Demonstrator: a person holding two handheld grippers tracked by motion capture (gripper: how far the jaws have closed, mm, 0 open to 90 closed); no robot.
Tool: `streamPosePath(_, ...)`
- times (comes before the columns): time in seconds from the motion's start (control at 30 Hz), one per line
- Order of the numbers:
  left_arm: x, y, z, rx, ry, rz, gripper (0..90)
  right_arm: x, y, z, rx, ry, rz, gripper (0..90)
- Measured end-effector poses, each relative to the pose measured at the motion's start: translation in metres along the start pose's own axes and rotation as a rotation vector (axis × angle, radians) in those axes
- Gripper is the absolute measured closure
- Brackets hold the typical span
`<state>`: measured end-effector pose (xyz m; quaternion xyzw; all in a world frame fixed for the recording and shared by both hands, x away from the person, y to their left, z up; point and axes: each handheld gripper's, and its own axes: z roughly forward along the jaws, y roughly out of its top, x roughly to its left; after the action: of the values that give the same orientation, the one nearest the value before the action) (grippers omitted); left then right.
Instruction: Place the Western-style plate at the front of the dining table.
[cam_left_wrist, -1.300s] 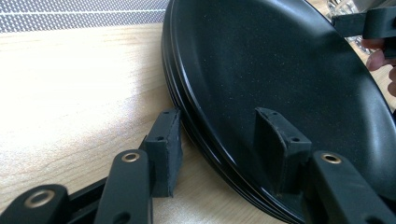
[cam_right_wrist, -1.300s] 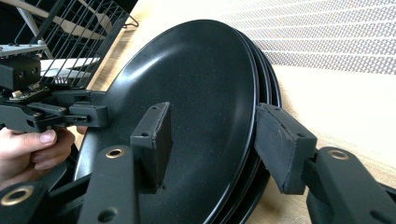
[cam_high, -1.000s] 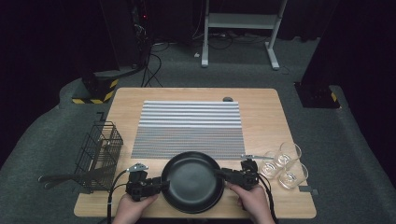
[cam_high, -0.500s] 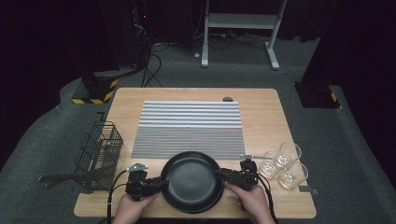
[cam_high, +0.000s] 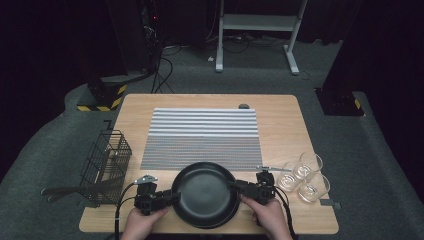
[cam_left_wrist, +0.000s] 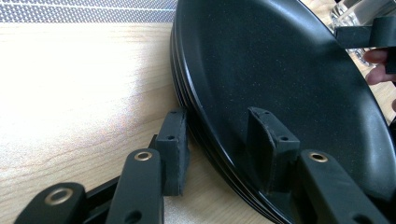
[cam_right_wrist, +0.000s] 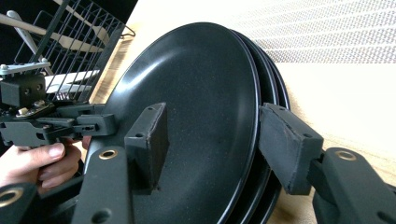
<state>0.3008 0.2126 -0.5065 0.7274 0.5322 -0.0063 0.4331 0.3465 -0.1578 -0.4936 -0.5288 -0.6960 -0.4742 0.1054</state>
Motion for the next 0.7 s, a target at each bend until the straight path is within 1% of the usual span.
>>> streamPosePath(0.1, 0.001, 0.0003, -0.0001, 0.002, -0.01, -0.006, 59.1, -0.0009, 0.001, 0.0002, 0.007, 0.008, 0.003, 43.0)
streamPosePath(0.2, 0.0013, 0.0002, -0.0002, 0.002, -0.013, -0.01, 59.2, -0.0018, 0.0014, -0.0001, 0.01, 0.019, 0.023, 43.2)
streamPosePath(0.33, 0.0013, -0.0002, -0.0003, 0.0, -0.013, -0.014, 59.2, -0.0024, 0.0016, -0.0003, 0.015, 0.024, 0.029, 43.2)
streamPosePath(0.53, 0.0014, -0.0001, -0.0002, -0.001, -0.014, -0.014, 59.0, -0.001, 0.001, 0.0002, 0.011, 0.016, 0.024, 43.2)
streamPosePath(0.7, 0.0014, 0.0007, -0.0004, 0.004, -0.012, -0.015, 59.1, -0.0004, 0.0006, 0.0009, 0.007, 0.011, 0.003, 43.3)
